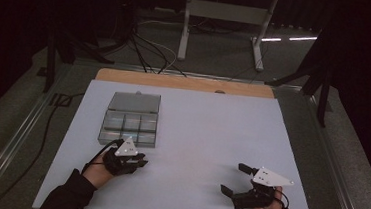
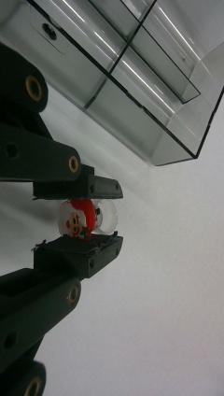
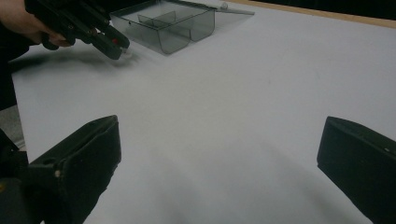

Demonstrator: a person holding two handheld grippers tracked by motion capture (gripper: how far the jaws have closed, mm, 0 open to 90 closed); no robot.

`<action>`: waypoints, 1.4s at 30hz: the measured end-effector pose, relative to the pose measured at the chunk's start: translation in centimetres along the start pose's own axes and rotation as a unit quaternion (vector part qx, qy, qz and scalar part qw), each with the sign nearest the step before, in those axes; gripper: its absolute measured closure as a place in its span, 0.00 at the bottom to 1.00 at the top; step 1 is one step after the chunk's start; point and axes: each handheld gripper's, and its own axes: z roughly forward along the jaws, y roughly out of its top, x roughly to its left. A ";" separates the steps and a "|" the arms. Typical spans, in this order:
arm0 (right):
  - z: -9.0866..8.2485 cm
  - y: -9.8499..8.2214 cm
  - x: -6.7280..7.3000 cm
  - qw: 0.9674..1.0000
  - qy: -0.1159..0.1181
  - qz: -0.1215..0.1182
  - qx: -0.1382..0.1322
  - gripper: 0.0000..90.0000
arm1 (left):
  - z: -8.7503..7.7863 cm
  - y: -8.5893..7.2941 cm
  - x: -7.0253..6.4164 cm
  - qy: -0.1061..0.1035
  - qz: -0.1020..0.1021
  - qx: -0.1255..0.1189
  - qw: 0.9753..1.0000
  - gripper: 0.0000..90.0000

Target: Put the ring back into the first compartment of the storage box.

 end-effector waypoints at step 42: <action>0.0 -0.1 0.1 1.000 0.000 0.000 0.001 0.00 | -2.7 1.3 0.5 -0.008 -0.019 -0.029 0.999 0.81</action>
